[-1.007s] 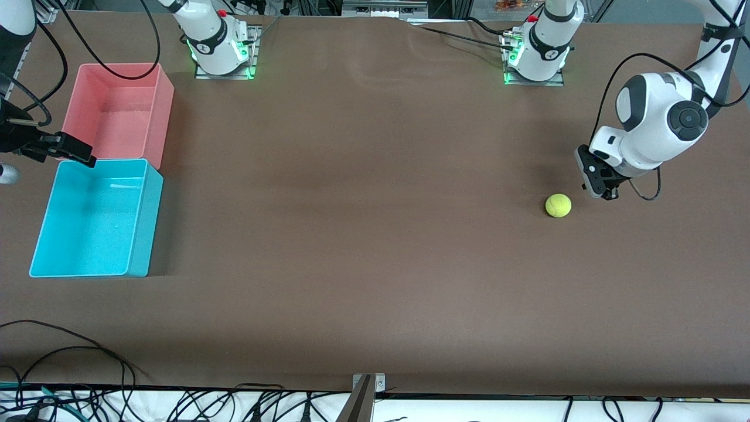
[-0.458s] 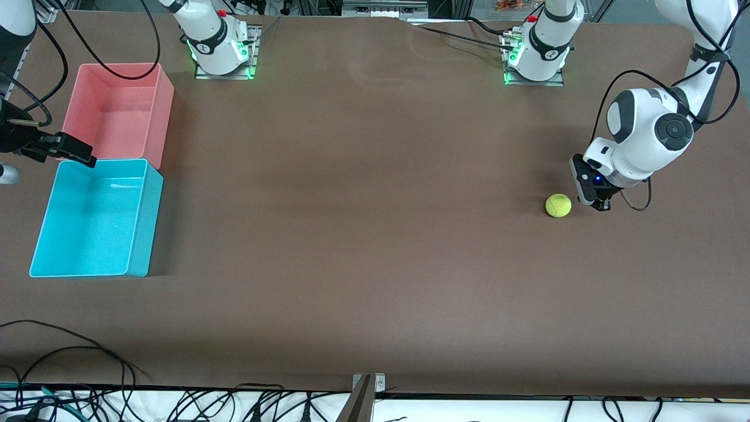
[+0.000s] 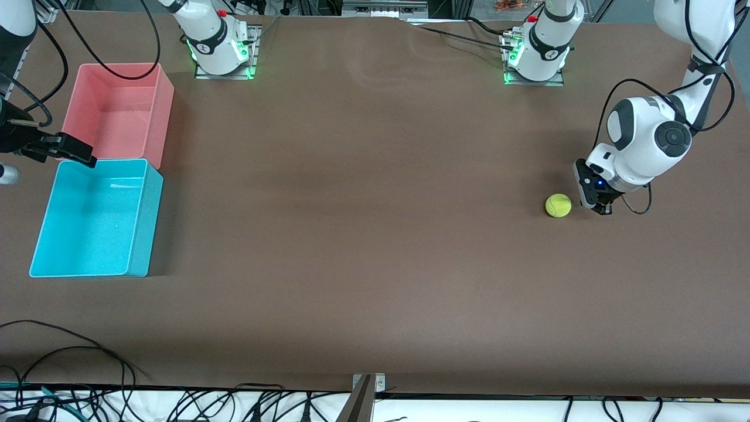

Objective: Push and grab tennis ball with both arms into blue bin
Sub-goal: 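Push the tennis ball with the left gripper toward the cyan bin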

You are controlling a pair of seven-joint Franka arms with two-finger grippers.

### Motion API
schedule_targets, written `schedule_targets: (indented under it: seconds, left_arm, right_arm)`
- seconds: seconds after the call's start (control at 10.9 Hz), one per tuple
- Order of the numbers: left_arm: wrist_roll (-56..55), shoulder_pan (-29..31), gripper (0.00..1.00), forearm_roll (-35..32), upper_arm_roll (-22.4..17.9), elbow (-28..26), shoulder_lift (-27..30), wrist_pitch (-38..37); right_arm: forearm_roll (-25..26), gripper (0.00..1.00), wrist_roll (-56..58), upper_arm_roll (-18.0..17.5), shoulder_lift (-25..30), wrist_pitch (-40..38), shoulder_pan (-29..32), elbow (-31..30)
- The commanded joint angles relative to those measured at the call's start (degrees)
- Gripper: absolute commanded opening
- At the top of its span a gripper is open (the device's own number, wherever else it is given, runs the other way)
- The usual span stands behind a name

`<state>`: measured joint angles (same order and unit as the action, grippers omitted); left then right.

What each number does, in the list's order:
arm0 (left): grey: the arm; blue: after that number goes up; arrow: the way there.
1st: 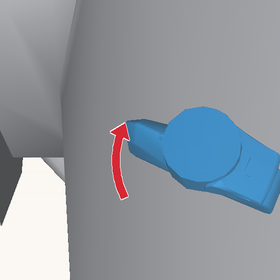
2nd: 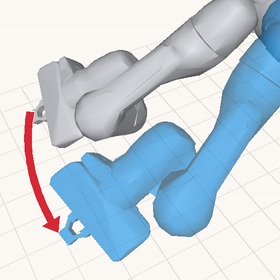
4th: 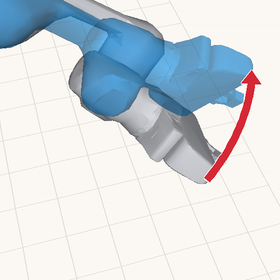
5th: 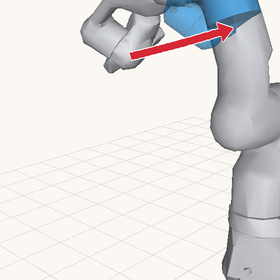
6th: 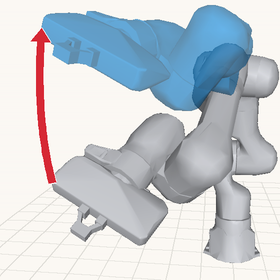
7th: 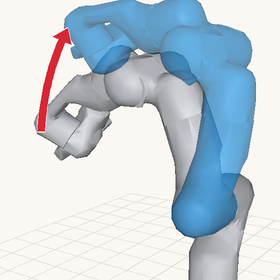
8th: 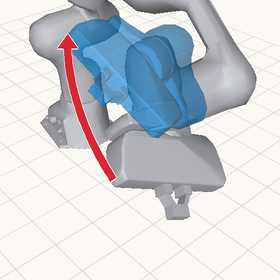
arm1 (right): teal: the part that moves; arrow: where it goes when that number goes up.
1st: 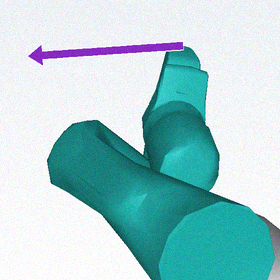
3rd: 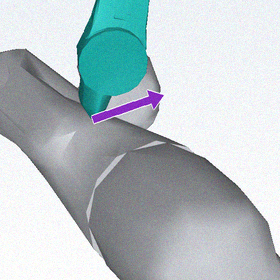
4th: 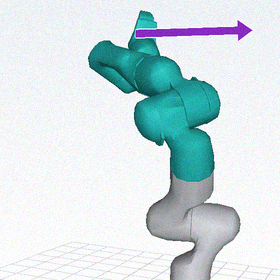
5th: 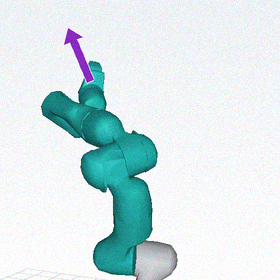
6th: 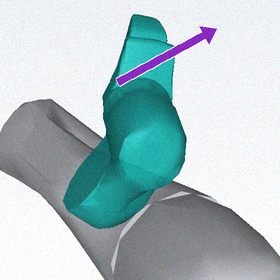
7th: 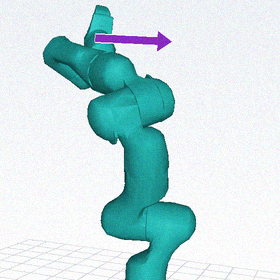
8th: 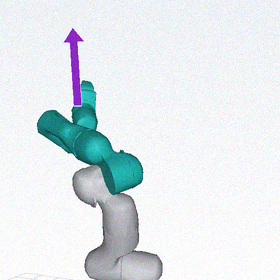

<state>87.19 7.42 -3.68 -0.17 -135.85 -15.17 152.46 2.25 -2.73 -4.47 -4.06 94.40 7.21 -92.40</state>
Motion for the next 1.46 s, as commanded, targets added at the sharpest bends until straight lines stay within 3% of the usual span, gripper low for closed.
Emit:
schedule_targets:
  seconds: [0.0,0.82,1.01,1.19,1.37]
  left_arm:
    - [1.1,0.2,0.00,-1.0,-0.1,0.9,-1.4,0.8]
    - [-4.1,-3.5,0.00,-0.2,0.1,0.8,-2.8,0.9]
    - [-12.4,-7.0,0.00,-0.2,0.6,1.0,-3.2,0.8]
    - [-33.5,-10.5,0.00,-1.2,6.5,5.0,-3.3,-2.1]
    - [-38.0,-11.4,0.00,-2.9,7.1,5.3,-2.9,-3.6]
  right_arm:
    - [1.2,1.00,-0.6,-0.2,0.1,0.3,-0.2,-0.3]
    - [1.1,1.00,-0.6,-0.2,0.0,0.4,-0.2,-0.3]
    - [1.1,1.00,-0.6,-0.2,-0.1,0.4,-0.2,-0.3]
    - [1.2,1.00,-0.6,-0.2,-0.1,0.5,-0.2,-0.3]
    - [1.2,1.00,-0.6,-0.2,-0.3,0.6,-0.2,-0.3]
